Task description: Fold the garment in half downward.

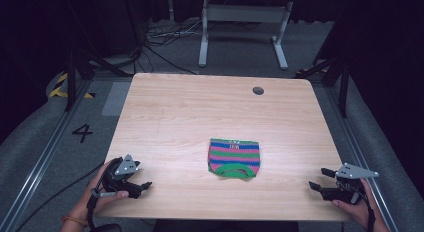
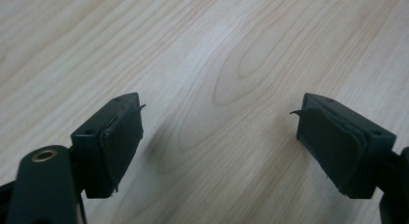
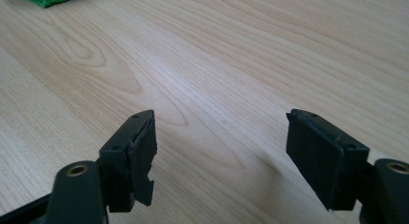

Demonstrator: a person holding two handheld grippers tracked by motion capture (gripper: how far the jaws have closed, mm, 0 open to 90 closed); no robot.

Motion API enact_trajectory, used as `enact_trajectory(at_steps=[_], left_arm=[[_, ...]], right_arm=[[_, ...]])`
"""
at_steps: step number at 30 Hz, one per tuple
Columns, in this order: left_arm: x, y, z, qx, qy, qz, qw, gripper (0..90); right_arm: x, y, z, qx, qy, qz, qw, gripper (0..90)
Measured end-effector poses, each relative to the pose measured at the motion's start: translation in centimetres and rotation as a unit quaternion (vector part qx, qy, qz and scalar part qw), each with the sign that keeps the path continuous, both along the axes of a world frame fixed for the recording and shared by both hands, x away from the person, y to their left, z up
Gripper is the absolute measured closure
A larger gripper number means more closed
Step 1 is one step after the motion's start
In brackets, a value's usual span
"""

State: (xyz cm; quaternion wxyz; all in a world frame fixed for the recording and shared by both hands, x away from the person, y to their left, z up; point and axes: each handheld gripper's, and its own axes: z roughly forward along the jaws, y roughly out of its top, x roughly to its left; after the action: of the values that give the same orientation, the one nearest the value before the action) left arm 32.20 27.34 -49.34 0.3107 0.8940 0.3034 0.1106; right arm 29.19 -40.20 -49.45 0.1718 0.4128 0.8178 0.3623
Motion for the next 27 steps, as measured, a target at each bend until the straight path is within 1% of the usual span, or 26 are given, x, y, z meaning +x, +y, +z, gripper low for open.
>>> enact_trajectory(at_steps=[1,2,3,4,5,6,10,11,13,16,27], left_arm=[[-0.02,0.31,-0.16,-0.011,0.006,0.002,0.9999,16.7],[-0.05,0.68,-0.41,-0.027,0.013,0.0,0.9995,17.0],[-0.24,0.83,-0.6,-0.032,0.002,0.0,0.9995,16.3],[-0.49,0.96,-0.77,-0.041,-0.002,0.004,0.9992,16.0],[-0.56,1.09,-0.75,-0.038,-0.003,0.004,0.9992,15.8],[-0.65,1.11,-0.76,-0.041,-0.001,0.008,0.9991,15.7],[-0.68,1.09,-0.76,-0.038,-0.003,0.012,0.9992,14.8],[-0.72,1.04,-0.78,-0.04,-0.001,0.015,0.9991,14.7],[-0.81,0.96,-0.77,-0.037,-0.005,0.024,0.999,14.6],[-0.93,0.91,-0.78,-0.038,-0.003,0.029,0.9989,14.5],[-0.89,0.77,-0.79,-0.036,-0.004,0.039,0.9986,12.7]], right_arm=[[-0.11,-0.21,-0.19,0.006,0.001,-0.006,1.0,26.0],[-0.19,-0.38,-0.41,0.008,0.004,-0.01,0.9999,25.7],[-0.28,-0.47,-0.75,0.006,0.007,-0.017,0.9998,25.2],[-0.36,-0.45,-0.96,0.0,0.009,-0.02,0.9998,23.7],[-0.43,-0.46,-0.98,-0.003,0.004,-0.021,0.9998,23.5],[-0.45,-0.49,-0.98,-0.003,0.005,-0.021,0.9998,23.3],[-0.41,-0.52,-0.99,-0.001,0.008,-0.021,0.9997,22.9],[-0.41,-0.52,-1.0,-0.002,0.008,-0.021,0.9997,22.9],[-0.41,-0.51,-1.0,-0.001,0.008,-0.022,0.9997,22.6],[-0.4,-0.52,-1.0,-0.001,0.009,-0.022,0.9997,22.5],[-0.42,-0.54,-1.0,-0.001,0.009,-0.024,0.9997,21.9]])
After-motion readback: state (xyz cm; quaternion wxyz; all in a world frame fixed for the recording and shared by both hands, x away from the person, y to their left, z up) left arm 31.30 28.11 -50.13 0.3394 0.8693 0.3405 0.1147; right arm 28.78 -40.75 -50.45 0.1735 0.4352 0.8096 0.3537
